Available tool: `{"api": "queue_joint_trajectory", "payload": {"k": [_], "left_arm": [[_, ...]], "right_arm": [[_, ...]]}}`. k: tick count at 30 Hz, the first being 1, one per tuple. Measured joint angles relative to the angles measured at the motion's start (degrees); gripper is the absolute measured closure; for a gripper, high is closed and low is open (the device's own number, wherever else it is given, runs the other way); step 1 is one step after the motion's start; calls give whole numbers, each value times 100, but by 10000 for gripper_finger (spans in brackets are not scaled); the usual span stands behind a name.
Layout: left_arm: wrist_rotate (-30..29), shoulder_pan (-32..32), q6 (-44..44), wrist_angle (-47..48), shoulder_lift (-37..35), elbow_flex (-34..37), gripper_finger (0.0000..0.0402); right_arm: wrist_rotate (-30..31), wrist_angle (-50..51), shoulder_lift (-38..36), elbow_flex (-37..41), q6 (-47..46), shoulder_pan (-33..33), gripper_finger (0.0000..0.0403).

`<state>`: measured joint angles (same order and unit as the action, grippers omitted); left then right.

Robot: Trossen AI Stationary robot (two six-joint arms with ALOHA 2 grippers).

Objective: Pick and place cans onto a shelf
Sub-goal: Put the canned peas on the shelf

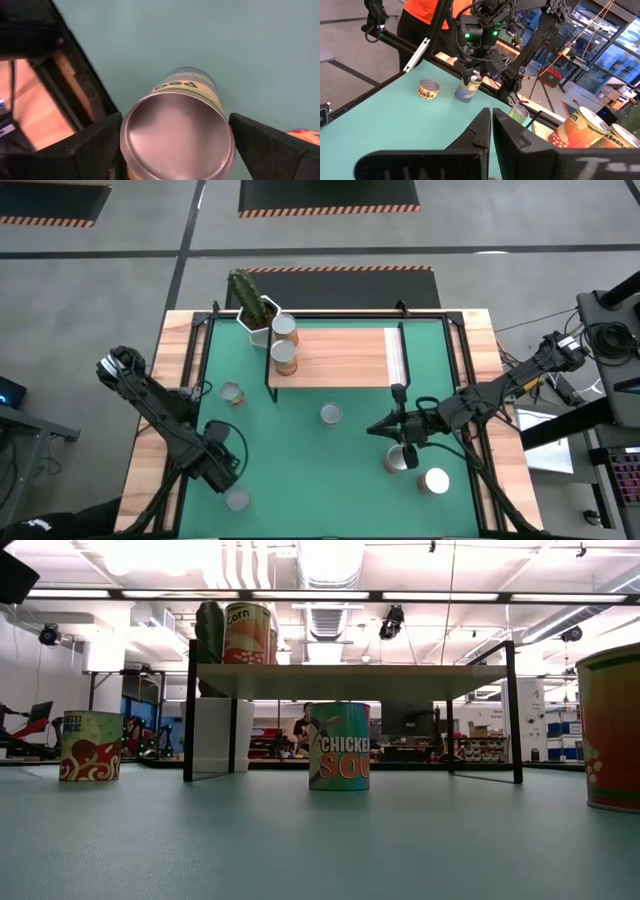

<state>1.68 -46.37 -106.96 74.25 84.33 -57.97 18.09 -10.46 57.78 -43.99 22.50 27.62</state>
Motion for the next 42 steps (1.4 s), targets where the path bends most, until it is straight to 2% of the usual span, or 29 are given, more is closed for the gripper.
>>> {"api": "queue_joint_trajectory", "payload": {"k": [10,19,27,35,42], "left_arm": [[-112,0,189,-126,-9,24,96],[-133,133,529,-183,-1,-169,93],[-149,583,1242,-186,0,-627,93],[-841,854,1668,-186,0,-1334,93],[-2007,1189,2347,-286,0,-2149,93]], "right_arm": [[0,1,0,-2,1,0,394],[2,0,0,-2,4,0,394],[6,0,0,-4,6,0,394],[15,79,-2,-9,9,0,394],[300,439,-187,-9,-69,0,394]]}}
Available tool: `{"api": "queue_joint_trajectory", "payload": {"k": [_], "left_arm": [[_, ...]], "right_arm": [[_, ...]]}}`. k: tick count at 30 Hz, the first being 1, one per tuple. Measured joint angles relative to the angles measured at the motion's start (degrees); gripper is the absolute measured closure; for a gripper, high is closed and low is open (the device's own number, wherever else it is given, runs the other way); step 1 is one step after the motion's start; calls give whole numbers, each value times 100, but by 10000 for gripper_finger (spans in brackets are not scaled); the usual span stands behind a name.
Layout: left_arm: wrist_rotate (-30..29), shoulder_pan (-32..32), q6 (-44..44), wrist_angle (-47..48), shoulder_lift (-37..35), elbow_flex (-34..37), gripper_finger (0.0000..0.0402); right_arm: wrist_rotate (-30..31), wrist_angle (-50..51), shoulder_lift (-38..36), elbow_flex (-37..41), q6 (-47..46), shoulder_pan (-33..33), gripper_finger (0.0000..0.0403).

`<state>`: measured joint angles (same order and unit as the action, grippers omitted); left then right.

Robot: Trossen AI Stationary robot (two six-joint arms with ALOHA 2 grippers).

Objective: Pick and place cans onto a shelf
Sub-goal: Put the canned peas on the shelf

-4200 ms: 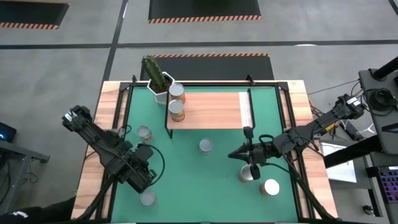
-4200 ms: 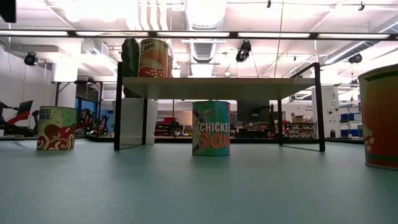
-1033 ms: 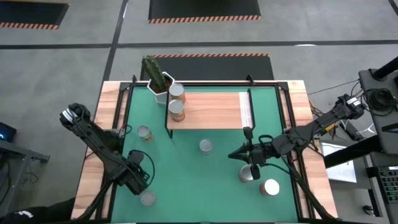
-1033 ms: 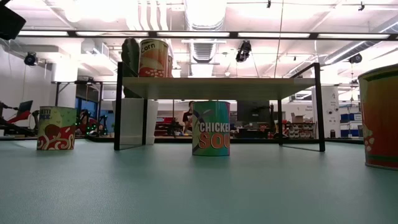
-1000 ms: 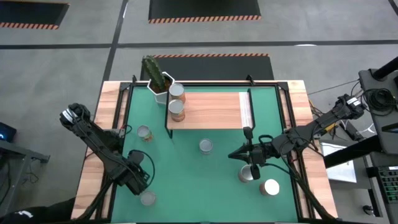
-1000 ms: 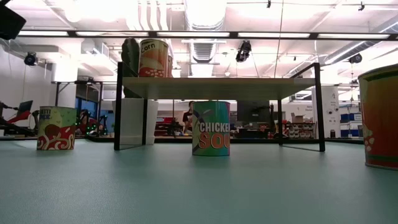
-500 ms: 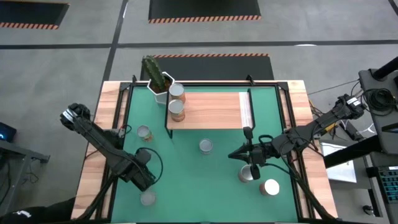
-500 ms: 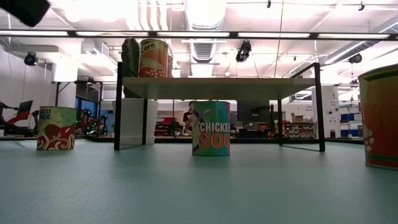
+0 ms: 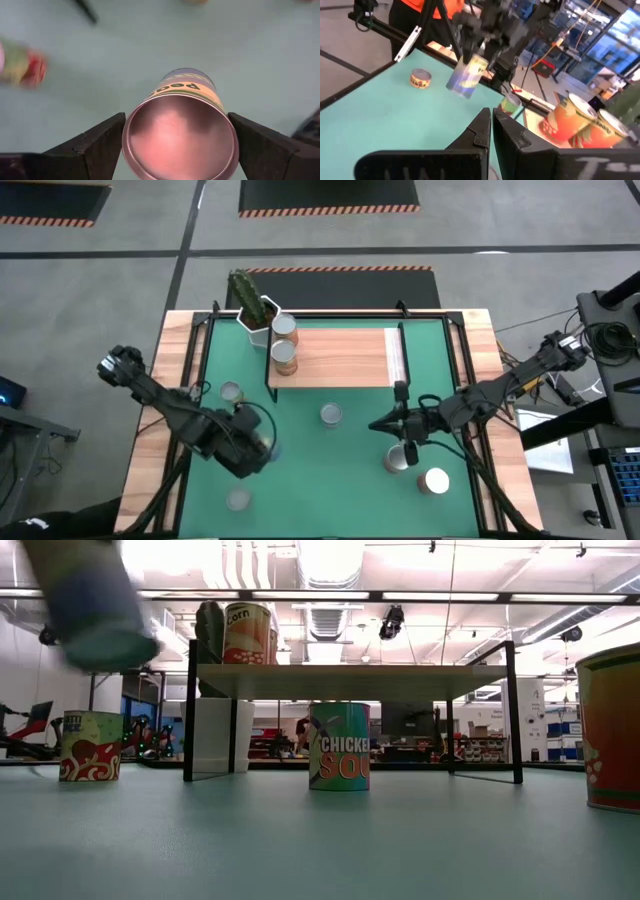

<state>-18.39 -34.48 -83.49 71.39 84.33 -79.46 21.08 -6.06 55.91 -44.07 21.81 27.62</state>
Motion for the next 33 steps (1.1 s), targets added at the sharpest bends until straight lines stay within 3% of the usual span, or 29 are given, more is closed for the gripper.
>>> {"api": "queue_joint_trajectory", "payload": {"k": [7,20,33], "left_arm": [[-601,529,1182,-139,238,-755,93],[-680,1304,2525,-156,919,-1760,93],[-793,1594,4174,586,2459,-4020,93]], "right_arm": [[-4,558,-435,0,-457,0,394],[-9,632,-565,85,-534,0,394],[-22,924,-798,104,-775,0,394]]}}
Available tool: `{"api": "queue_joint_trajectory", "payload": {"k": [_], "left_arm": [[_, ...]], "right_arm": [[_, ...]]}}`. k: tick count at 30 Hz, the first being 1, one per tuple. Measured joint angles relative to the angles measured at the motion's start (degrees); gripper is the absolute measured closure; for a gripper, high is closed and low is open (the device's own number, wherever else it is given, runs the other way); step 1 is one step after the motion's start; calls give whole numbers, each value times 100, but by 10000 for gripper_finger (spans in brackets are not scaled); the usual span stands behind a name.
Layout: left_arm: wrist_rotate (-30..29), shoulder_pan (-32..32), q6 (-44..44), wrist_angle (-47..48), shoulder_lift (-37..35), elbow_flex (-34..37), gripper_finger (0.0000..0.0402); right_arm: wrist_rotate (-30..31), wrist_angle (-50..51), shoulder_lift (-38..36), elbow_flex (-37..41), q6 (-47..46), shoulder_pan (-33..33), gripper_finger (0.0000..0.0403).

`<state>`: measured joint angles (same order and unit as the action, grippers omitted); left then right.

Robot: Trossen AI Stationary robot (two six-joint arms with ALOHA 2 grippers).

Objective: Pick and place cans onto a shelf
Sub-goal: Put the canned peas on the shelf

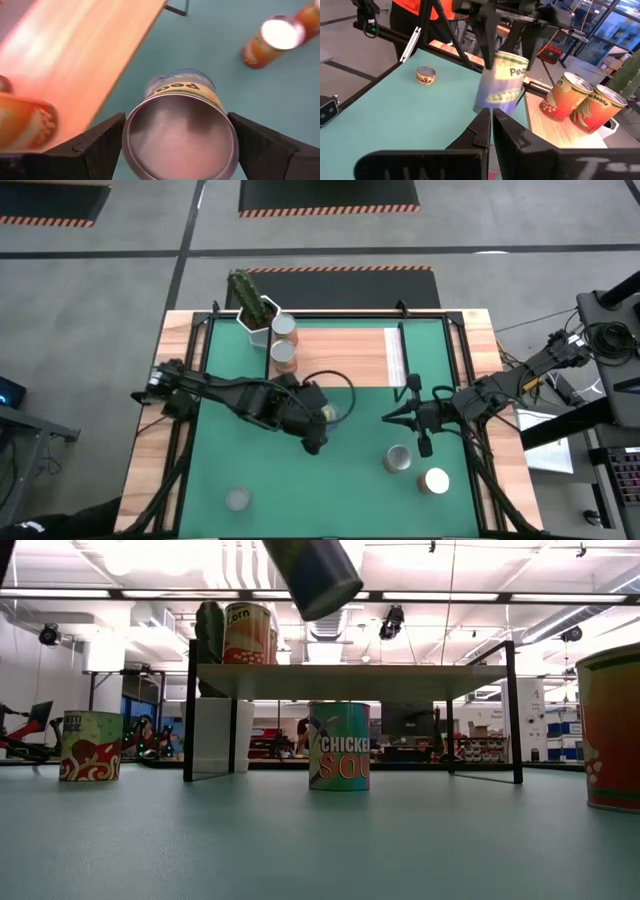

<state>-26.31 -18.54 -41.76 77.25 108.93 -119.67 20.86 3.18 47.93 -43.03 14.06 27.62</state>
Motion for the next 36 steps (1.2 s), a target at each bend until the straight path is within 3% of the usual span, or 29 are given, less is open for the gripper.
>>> {"api": "queue_joint_trajectory", "payload": {"k": [6,14,26,36], "left_arm": [[-303,107,314,624,626,-784,92],[-345,361,952,631,1112,-1527,93],[-722,903,1516,513,1113,-1474,93],[-460,1483,1784,643,1106,-1468,93]], "right_arm": [[-2,4,12,5,2,0,394],[-2,4,8,7,2,0,394],[15,109,6,10,-14,0,394],[15,105,6,10,-11,0,394]]}}
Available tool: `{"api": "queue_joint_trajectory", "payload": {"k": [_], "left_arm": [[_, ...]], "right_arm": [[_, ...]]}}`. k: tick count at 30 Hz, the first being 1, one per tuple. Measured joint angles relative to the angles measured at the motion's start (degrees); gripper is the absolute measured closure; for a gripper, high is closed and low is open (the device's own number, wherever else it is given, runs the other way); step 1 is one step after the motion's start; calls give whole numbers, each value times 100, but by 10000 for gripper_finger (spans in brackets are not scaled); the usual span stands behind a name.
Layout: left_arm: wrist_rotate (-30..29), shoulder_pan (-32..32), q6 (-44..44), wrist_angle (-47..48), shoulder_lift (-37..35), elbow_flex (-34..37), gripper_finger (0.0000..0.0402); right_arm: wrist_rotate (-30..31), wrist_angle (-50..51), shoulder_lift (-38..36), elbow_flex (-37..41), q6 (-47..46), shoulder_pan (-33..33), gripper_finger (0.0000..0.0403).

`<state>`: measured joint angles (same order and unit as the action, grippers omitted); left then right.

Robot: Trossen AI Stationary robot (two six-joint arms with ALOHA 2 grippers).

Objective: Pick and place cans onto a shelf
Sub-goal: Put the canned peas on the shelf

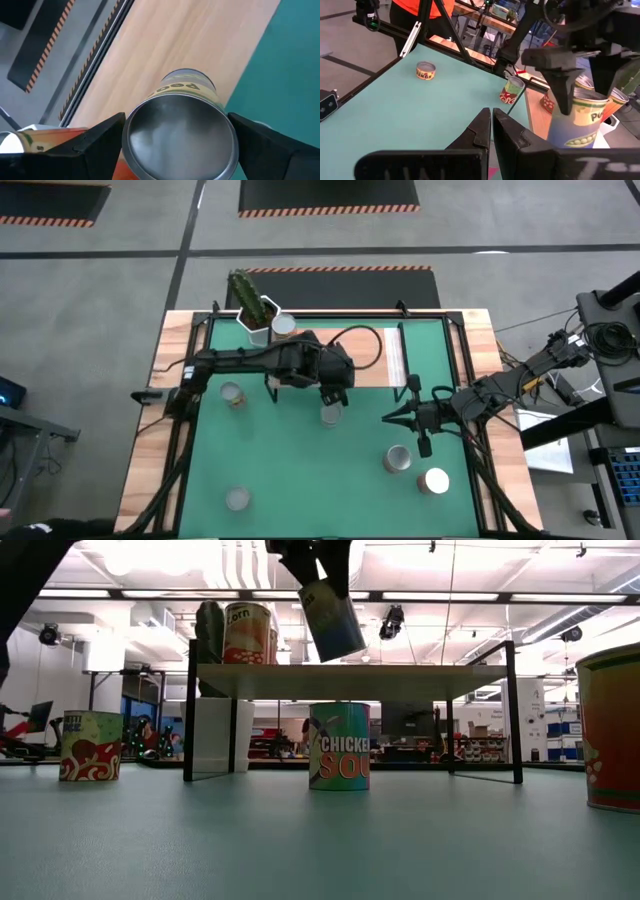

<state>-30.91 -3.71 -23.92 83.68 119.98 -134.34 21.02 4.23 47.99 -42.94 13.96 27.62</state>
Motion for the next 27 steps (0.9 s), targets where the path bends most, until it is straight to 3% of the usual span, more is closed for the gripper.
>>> {"api": "queue_joint_trajectory", "payload": {"k": [27], "left_arm": [[317,797,1072,-217,0,2,86]], "right_arm": [[2,-2,0,0,9,0,394]]}}
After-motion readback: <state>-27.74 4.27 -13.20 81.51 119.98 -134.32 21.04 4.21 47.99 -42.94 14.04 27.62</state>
